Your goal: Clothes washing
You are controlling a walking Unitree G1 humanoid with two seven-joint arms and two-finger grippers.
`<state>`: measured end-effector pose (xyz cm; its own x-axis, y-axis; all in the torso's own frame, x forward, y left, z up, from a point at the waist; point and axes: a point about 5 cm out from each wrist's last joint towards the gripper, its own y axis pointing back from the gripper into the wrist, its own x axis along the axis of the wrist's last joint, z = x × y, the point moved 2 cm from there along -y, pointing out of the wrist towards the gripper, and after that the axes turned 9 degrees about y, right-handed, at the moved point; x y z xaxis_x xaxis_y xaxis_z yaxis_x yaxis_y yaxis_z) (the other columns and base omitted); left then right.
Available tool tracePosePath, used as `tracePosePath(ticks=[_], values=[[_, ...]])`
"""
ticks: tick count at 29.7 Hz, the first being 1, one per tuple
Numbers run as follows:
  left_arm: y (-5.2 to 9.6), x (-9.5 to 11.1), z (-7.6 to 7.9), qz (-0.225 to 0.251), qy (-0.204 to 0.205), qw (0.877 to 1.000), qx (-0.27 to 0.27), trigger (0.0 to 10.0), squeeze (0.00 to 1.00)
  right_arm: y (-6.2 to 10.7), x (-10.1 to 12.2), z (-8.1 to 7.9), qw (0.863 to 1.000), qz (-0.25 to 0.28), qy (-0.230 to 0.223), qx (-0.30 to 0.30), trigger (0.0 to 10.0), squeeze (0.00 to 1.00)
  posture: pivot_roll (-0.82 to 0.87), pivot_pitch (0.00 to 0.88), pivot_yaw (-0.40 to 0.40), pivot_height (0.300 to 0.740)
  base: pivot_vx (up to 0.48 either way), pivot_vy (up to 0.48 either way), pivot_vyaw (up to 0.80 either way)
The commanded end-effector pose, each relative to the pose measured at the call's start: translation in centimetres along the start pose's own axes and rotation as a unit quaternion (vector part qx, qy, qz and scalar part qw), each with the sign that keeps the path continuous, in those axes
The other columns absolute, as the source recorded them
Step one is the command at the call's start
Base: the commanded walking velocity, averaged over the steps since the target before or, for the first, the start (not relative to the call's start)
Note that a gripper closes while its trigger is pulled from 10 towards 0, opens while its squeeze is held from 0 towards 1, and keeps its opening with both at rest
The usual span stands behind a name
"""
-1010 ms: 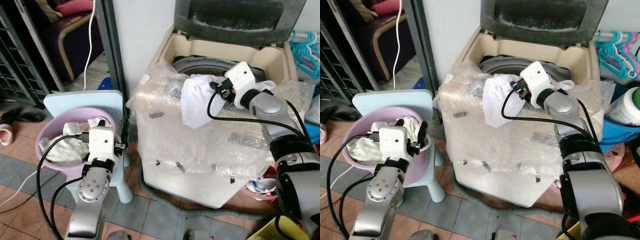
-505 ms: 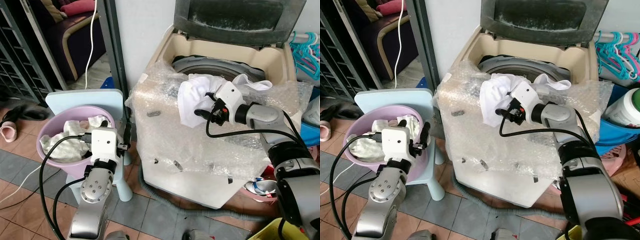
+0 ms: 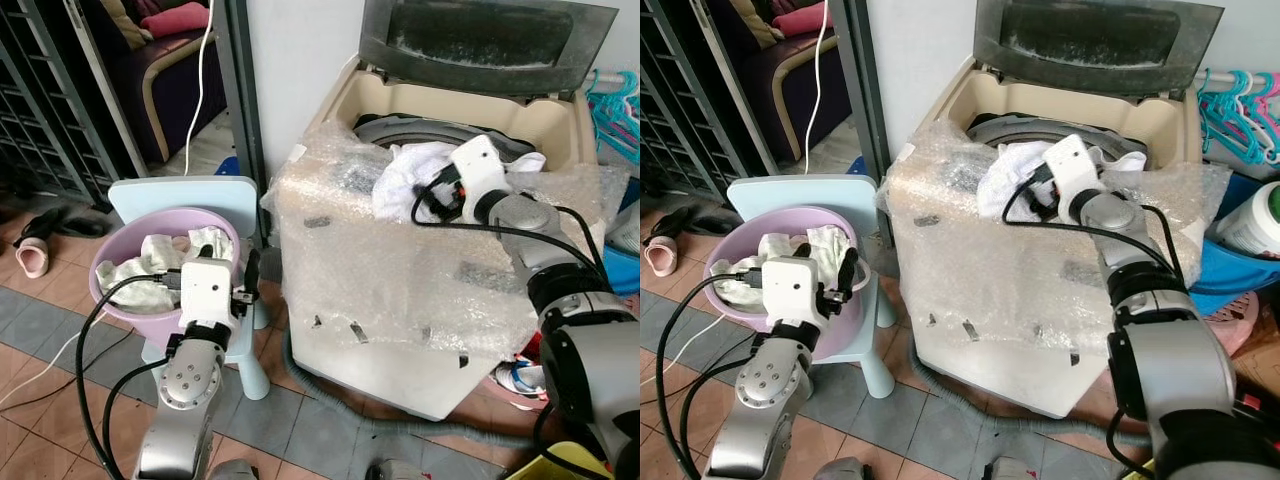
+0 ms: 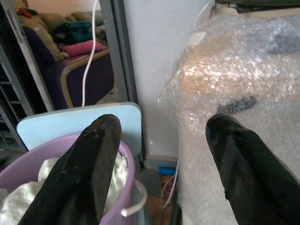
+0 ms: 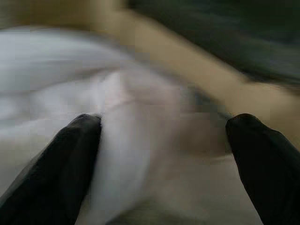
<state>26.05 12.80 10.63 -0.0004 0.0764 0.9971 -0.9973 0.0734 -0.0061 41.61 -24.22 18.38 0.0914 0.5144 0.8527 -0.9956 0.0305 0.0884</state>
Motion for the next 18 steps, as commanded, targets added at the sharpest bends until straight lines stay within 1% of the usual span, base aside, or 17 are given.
tracePosePath(ticks=[1,5,8,10,12,13,15,16,17,18], values=[[0.0,0.2,-0.1,0.001,-0.006,1.0,0.004,10.0,0.0,-0.2,1.1,1.5,0.999,0.013,-0.014,-0.039,10.0,1.0,0.06,0.017,0.009,0.74,0.0,0.0,0.0],[-0.1,0.1,0.0,-0.001,-0.005,1.0,0.005,10.0,0.0,0.0,3.1,3.0,0.993,0.064,-0.028,-0.095,10.0,1.0,0.05,0.019,0.012,0.74,0.0,0.0,0.0],[-0.1,0.1,0.0,-0.001,-0.004,1.0,0.005,10.0,0.0,0.0,3.4,3.2,0.992,0.07,-0.03,-0.102,10.0,1.0,0.04,0.019,0.012,0.74,0.0,0.0,0.0],[-0.1,0.0,-0.1,-0.004,-0.001,1.0,0.007,10.0,0.0,0.1,4.0,2.9,0.99,0.099,-0.047,-0.092,10.0,1.0,0.04,0.018,0.013,0.74,0.0,0.0,0.0],[-0.1,0.0,-0.1,-0.004,-0.001,1.0,0.007,10.0,0.0,0.1,4.0,2.9,0.99,0.099,-0.047,-0.092,10.0,1.0,0.04,0.018,0.013,0.74,0.0,0.0,0.0],[-0.2,0.0,-0.1,-0.005,0.001,1.0,0.009,10.0,0.0,0.2,4.3,2.2,0.989,0.118,-0.056,-0.07,10.0,1.0,0.04,0.017,0.013,0.74,0.0,0.0,0.0],[-0.2,0.0,-0.1,-0.005,0.001,1.0,0.009,10.0,0.0,0.2,4.3,2.2,0.989,0.118,-0.056,-0.07,10.0,1.0,0.04,0.017,0.013,0.74,0.0,0.0,0.0],[-0.2,0.0,-0.1,-0.007,0.001,1.0,0.009,10.0,0.0,0.4,4.5,1.4,0.987,0.139,-0.064,-0.043,10.0,1.0,0.04,0.016,0.013,0.74,0.0,0.255,0.0],[-0.3,-0.1,-0.1,-0.01,0.004,1.0,0.011,10.0,0.0,1.1,4.1,-0.9,0.984,0.164,-0.067,0.017,10.0,0.69,0.04,0.014,0.015,0.74,0.0,0.48,0.0],[-0.3,-0.1,-0.1,-0.01,0.004,1.0,0.011,10.0,0.0,1.1,4.1,-0.9,0.984,0.164,-0.067,0.017,10.0,0.69,0.04,0.014,0.015,0.74,0.0,0.48,0.0]])
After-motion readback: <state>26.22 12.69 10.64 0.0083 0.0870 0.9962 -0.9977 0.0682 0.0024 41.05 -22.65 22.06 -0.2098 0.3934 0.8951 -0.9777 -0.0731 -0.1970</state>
